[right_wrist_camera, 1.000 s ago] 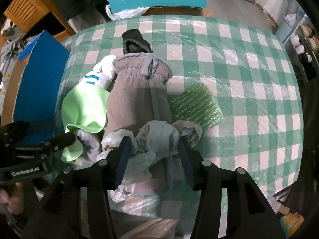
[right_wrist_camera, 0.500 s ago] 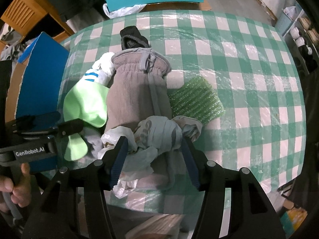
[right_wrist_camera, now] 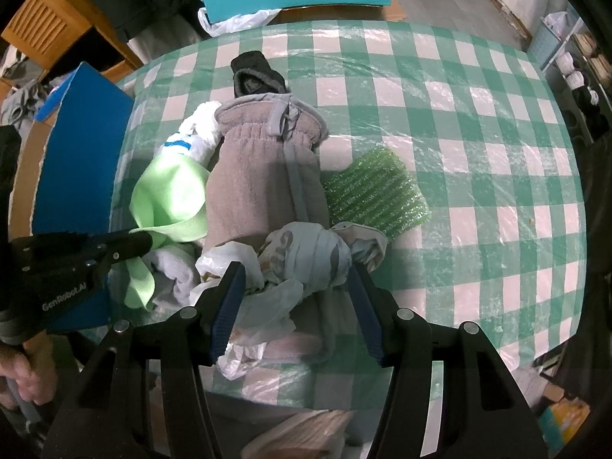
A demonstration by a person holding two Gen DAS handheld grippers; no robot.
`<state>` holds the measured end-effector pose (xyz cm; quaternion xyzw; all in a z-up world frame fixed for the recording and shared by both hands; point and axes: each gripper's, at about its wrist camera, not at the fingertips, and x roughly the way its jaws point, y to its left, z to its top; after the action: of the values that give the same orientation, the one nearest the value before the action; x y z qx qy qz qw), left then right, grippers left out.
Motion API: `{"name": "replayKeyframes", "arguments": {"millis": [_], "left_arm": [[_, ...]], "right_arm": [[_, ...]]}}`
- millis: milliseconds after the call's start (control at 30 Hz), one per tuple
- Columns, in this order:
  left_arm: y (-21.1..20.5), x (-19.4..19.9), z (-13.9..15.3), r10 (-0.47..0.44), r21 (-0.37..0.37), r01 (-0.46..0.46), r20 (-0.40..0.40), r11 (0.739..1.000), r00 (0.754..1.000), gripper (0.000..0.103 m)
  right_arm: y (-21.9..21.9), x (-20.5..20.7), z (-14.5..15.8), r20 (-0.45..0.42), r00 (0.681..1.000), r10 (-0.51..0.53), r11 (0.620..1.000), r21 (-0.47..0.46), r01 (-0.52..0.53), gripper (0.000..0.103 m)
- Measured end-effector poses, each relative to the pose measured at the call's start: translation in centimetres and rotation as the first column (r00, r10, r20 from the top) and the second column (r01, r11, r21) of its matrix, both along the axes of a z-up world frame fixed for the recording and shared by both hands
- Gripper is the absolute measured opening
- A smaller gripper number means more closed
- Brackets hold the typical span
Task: Organize soft objects
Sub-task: 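Grasp the light green cloth with the left tool while the right tool grasps the grey-white cloth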
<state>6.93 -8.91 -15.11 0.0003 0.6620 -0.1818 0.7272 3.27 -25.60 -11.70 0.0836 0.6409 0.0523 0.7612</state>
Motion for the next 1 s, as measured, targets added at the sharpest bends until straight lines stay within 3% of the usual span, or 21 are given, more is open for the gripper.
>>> {"name": "replayKeyframes", "arguments": {"millis": [100,300,533,600,733,800,867,1000], "left_arm": [[0.2,-0.1,0.3,0.002,-0.008,-0.002,0.001,1.0,1.0,0.003],[0.8,-0.1,1.1,0.015,-0.001,-0.015,0.025,1.0,1.0,0.003],[1.1,0.2,-0.2,0.031,0.018,-0.03,-0.011,0.999,0.999,0.006],[1.0,0.3,-0.5,0.03,0.025,-0.03,-0.017,0.999,0.999,0.015],[0.8,0.5,-0.9,0.037,0.035,-0.036,-0.014,0.999,0.999,0.049],[0.5,0.6,-1.1,0.027,0.047,-0.026,-0.014,0.999,1.0,0.051],[0.3,0.7,-1.4,0.024,0.056,-0.023,-0.021,0.998,0.999,0.061],[0.3,0.9,-2.2,0.027,0.069,-0.024,-0.033,0.997,0.999,0.065]], "right_arm": [[-0.4,0.1,0.1,-0.01,0.999,-0.034,0.999,0.02,0.035,0.068],[-0.8,0.2,-0.3,-0.038,0.996,-0.085,0.994,0.061,0.088,0.068],[0.0,0.4,-1.3,-0.071,0.993,-0.097,0.994,0.042,0.1,0.068],[0.1,0.6,-1.6,-0.08,0.992,-0.103,0.994,0.041,0.106,0.068],[0.5,0.8,-2.2,-0.092,0.99,-0.104,0.994,0.028,0.107,0.068],[0.6,0.9,-2.6,-0.101,0.989,-0.107,0.994,0.022,0.11,0.068],[0.5,0.9,-3.1,-0.115,0.987,-0.113,0.993,0.017,0.116,0.068],[0.5,0.9,-4.2,-0.144,0.982,-0.121,0.992,0.022,0.125,0.068]]}}
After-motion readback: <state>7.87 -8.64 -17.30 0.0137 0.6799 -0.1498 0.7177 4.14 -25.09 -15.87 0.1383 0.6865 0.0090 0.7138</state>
